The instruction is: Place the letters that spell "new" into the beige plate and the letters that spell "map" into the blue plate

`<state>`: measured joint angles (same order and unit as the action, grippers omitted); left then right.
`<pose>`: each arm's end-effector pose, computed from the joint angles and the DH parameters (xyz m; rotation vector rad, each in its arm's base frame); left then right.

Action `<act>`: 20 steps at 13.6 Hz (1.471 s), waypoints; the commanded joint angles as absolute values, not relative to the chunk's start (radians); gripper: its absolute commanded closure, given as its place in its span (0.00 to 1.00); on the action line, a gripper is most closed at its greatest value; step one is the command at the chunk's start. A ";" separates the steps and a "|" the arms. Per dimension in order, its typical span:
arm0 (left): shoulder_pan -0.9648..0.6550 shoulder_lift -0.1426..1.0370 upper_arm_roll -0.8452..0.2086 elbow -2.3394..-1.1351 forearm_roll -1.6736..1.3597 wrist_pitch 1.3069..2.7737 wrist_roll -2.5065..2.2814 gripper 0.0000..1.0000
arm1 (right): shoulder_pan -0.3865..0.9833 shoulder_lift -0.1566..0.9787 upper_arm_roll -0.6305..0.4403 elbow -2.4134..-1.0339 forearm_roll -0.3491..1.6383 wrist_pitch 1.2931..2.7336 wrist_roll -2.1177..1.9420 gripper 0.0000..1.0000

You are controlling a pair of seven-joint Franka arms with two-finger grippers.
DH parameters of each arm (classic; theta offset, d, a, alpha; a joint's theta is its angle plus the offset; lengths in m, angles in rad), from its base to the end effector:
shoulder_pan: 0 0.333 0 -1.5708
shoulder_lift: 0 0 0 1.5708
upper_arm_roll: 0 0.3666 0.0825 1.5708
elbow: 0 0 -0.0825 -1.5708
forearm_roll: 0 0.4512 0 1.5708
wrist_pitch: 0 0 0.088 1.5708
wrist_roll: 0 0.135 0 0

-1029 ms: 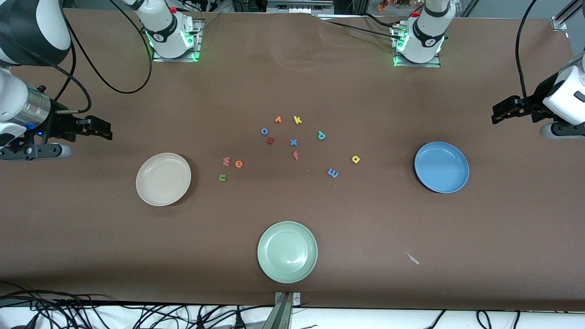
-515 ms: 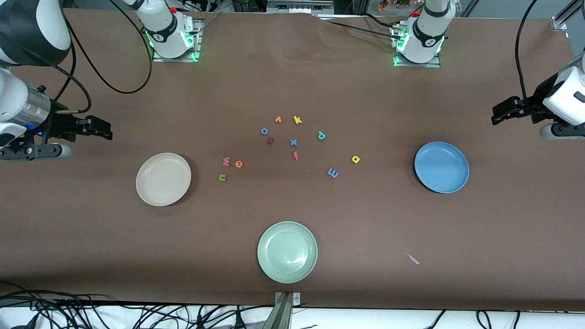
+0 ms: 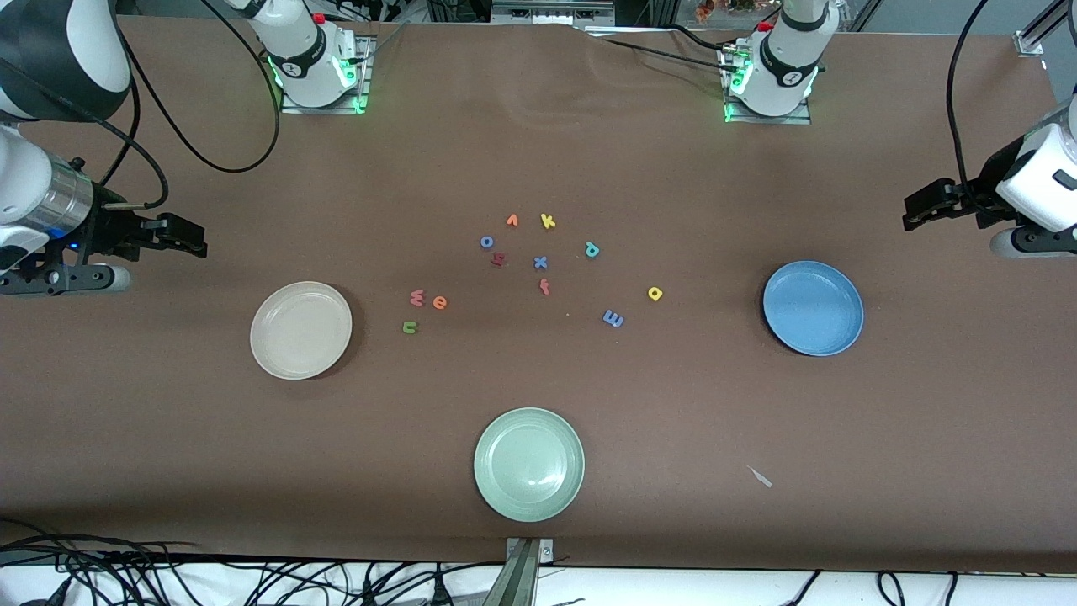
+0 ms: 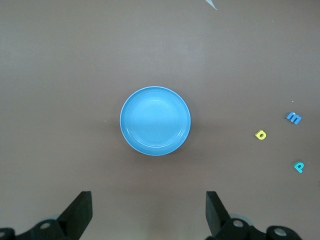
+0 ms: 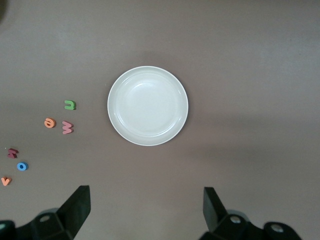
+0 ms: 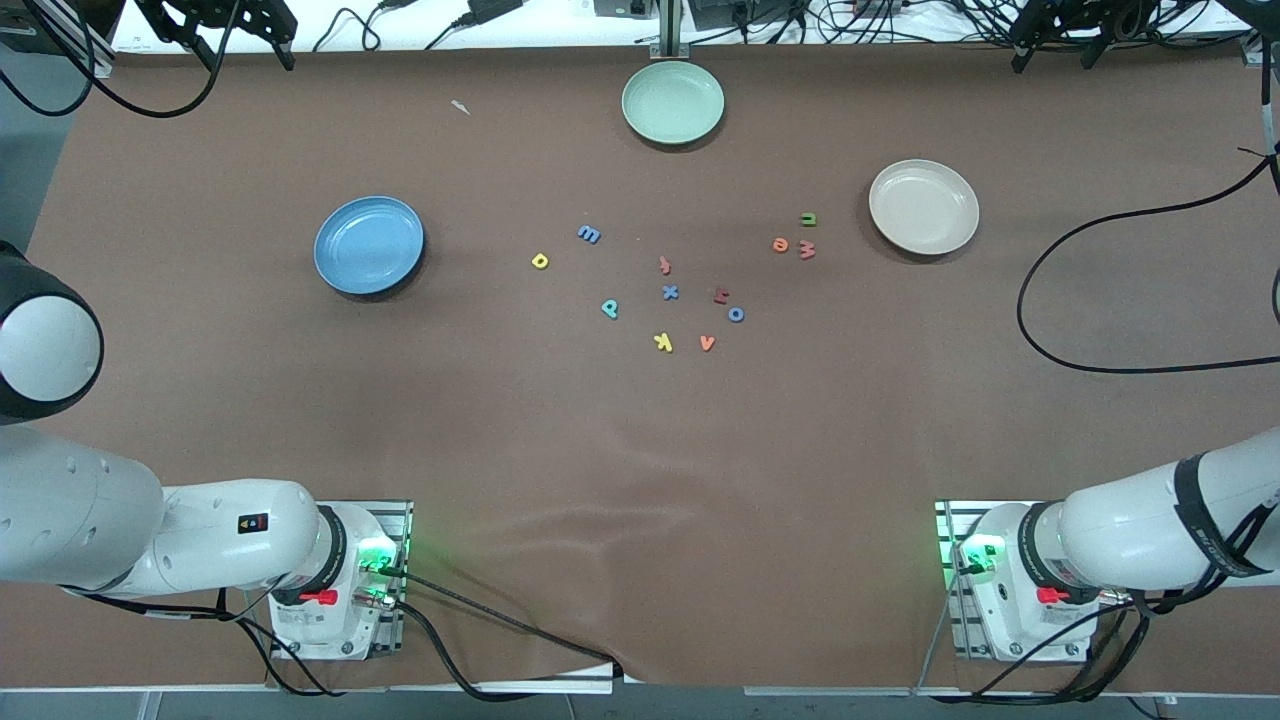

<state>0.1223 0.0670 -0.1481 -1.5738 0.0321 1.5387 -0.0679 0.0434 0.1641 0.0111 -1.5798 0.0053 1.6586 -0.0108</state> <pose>0.6363 -0.0091 0.6012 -3.1101 -0.0643 0.1560 0.6751 0.0370 0.5428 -3.1319 -0.1011 0.1339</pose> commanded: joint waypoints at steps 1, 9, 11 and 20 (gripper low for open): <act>0.107 0.090 -0.162 -1.582 -0.002 1.568 -0.067 0.00 | 0.044 0.150 0.021 -1.646 0.009 1.738 -0.017 0.00; 0.106 0.207 -0.376 -1.742 0.000 1.863 -0.340 0.00 | 0.073 0.233 0.120 -1.769 0.014 2.011 0.105 0.00; 0.106 0.210 -0.426 -1.842 0.009 1.992 -0.420 0.00 | 0.116 0.274 0.123 -1.769 0.012 2.061 0.176 0.00; -0.100 0.477 -0.453 -1.970 0.253 2.359 -0.923 0.00 | 0.239 0.363 0.121 -1.883 0.005 2.290 0.428 0.00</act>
<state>-0.0808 0.4067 -0.4544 -1.9898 0.2042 2.3134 -0.8562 0.2142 0.3677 0.1231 -1.8151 0.0076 2.2039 0.3548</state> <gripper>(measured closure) 0.000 0.000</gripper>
